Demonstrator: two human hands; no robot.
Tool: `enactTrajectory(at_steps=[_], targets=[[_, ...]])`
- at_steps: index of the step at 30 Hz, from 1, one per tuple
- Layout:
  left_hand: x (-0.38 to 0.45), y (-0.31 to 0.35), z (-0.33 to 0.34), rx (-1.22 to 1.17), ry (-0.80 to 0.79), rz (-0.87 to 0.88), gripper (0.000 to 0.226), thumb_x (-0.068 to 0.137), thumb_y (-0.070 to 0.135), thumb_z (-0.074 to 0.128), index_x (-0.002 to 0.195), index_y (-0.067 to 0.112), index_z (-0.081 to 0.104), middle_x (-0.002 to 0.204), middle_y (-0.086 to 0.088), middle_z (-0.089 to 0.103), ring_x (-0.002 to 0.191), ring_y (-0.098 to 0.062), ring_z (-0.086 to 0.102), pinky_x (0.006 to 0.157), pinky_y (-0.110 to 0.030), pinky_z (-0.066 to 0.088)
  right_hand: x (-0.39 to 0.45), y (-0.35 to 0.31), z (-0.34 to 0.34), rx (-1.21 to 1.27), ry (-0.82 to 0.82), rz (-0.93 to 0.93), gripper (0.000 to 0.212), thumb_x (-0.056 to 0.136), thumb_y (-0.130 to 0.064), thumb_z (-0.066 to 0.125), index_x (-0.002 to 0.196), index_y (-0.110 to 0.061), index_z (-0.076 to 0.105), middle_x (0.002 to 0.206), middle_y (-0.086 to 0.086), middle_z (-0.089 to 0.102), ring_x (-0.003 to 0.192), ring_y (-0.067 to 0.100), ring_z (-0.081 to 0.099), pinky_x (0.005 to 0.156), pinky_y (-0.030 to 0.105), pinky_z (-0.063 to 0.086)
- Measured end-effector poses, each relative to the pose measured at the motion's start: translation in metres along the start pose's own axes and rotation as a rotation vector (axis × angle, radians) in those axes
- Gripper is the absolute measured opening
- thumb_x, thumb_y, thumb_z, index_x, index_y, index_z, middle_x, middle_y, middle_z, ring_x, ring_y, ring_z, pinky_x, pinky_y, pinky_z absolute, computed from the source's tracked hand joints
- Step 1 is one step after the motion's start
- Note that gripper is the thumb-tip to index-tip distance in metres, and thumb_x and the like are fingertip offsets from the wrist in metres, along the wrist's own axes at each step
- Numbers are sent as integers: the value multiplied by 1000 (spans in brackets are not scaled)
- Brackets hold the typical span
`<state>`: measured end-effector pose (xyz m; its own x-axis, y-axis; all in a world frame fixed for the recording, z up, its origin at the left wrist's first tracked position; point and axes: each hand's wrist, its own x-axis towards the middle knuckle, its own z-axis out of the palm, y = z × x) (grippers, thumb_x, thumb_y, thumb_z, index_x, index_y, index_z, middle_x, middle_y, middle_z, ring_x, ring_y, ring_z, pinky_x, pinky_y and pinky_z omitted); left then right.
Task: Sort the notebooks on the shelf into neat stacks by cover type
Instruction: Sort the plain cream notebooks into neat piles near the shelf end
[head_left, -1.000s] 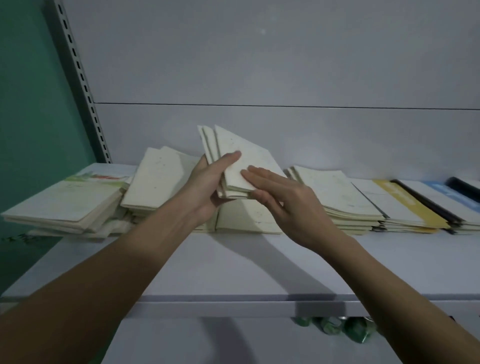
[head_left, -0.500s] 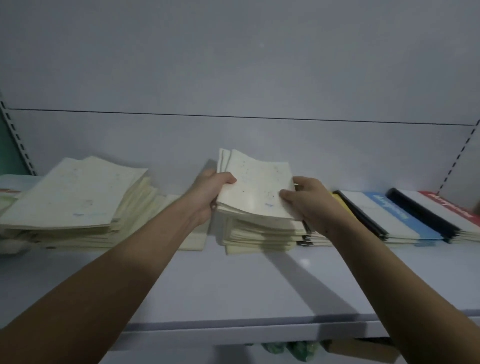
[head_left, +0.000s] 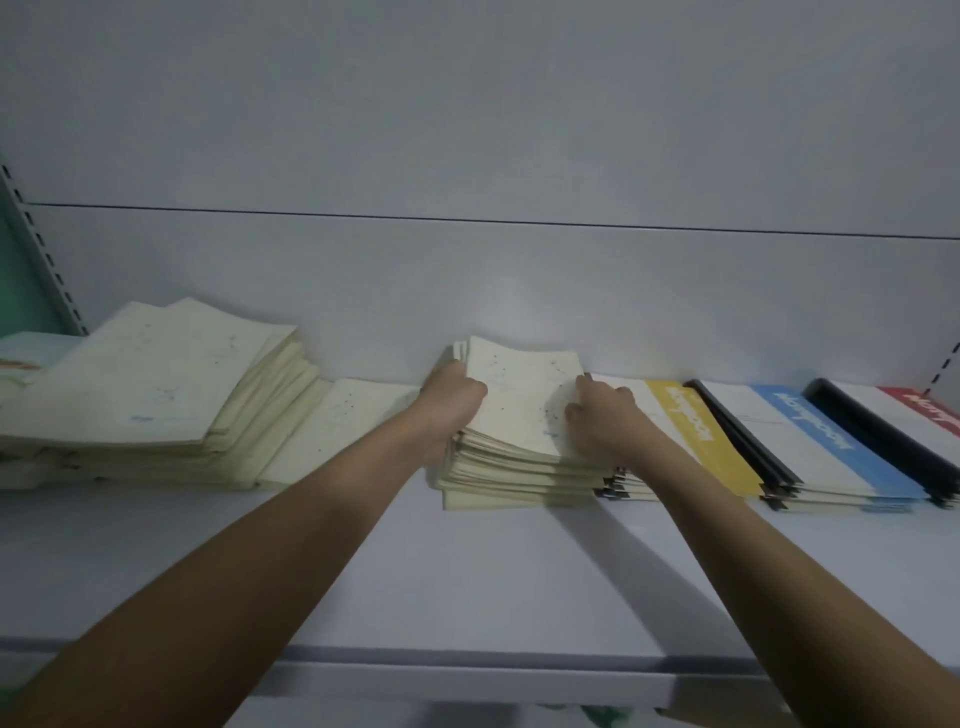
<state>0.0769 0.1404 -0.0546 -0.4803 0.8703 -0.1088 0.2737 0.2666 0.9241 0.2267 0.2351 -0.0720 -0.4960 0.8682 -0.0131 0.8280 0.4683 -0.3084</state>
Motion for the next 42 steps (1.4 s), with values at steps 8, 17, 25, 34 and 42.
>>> enactTrajectory(at_steps=[8, 17, 25, 34, 42], targets=[[-12, -14, -78, 395, 227, 239, 48, 99, 30, 44, 145, 19, 39, 149, -6, 41, 139, -24, 31, 113, -37, 29, -37, -89, -10, 366, 426, -339, 39, 98, -21, 45, 137, -15, 48, 135, 5, 53, 120, 24, 51, 100, 38, 41], [-41, -49, -206, 829, 330, 307, 39, 97, 32, 43, 133, 19, 53, 136, -3, 54, 130, -24, 38, 105, -39, 36, -32, -198, 82, -1, 52, -531, 69, 89, -63, 48, 142, -20, 40, 147, 1, 42, 134, 24, 36, 105, 44, 36], [-54, -67, -229, 657, 254, 397, 31, 97, 22, 47, 125, 18, 61, 123, 1, 62, 120, -19, 48, 97, -26, 36, -26, -191, 117, -190, 4, -542, 56, 95, -62, 32, 125, -18, 48, 129, 0, 50, 118, 25, 47, 94, 43, 40], [-68, -38, -206, 225, -137, 106, 46, 99, 45, 40, 112, 5, 57, 102, -11, 70, 77, -27, 73, 86, -37, 56, -49, -192, 62, 682, 244, -293, 68, 97, -61, 26, 77, -4, 57, 69, 4, 53, 62, 16, 46, 61, 33, 34], [-45, -24, -178, -800, -379, -263, 41, 98, 35, 48, 114, -3, 49, 100, -23, 63, 75, -35, 67, 71, -51, 56, -86, -201, 51, 507, 243, -519, 43, 100, -49, 31, 119, -27, 64, 96, -10, 69, 85, 5, 59, 76, 21, 43]])
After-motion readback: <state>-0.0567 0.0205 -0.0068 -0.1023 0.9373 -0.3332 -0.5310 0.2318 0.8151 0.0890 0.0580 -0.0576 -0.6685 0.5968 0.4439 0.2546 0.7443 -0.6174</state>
